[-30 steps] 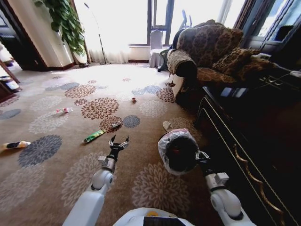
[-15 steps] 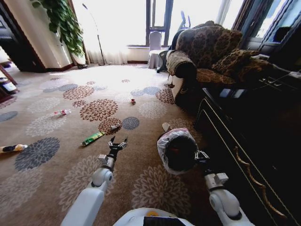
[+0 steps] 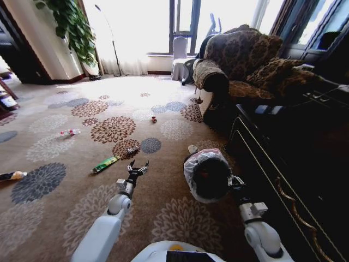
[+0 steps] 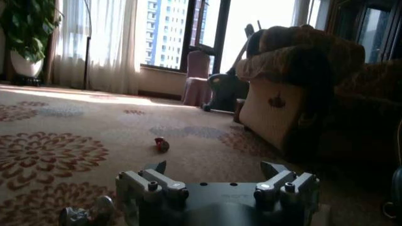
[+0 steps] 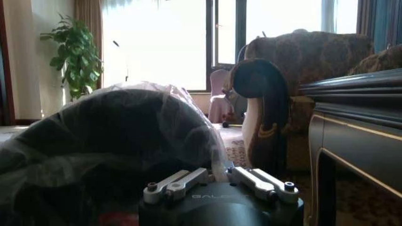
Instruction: Pick up the trash from the ground and place it into the trash bin.
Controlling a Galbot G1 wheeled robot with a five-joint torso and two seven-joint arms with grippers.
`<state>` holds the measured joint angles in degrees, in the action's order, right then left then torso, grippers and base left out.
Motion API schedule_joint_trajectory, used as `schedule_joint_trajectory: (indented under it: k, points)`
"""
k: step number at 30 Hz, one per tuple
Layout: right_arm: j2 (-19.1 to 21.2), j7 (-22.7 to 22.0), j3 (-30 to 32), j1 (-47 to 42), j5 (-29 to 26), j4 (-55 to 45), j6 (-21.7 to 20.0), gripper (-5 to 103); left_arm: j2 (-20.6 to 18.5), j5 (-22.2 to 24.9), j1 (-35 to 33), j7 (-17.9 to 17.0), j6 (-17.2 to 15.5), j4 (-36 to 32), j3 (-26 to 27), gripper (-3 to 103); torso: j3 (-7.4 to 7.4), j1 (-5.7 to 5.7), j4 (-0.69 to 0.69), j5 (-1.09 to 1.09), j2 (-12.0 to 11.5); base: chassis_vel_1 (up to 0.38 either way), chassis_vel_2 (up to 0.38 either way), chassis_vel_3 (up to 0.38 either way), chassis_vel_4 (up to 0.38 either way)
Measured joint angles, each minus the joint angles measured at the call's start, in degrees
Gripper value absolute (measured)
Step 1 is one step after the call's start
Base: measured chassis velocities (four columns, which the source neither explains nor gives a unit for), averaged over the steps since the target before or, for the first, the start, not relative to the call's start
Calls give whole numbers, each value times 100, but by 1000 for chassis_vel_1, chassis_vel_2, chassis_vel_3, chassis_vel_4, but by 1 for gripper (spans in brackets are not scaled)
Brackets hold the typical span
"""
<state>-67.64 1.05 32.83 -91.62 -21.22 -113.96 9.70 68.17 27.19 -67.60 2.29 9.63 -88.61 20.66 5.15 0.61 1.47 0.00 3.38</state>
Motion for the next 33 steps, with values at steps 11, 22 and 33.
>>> schedule_joint_trajectory:
  k: [11,22,33]
  points:
    - [50,-1,8,169,-123,-58,137,0,44,-142,63,80,-26,317,-138,100,1,1,0,0,0,-204,200,190,-189]
    - [80,0,-134,375,-334,48,535,0,208,-473,-256,159,47,415,-545,100,-2,-3,0,0,0,-30,40,32,-25]
    - [143,-1,-391,748,-455,245,800,0,224,-569,-281,185,63,476,-853,100,-2,-2,0,1,0,-30,40,34,-32]
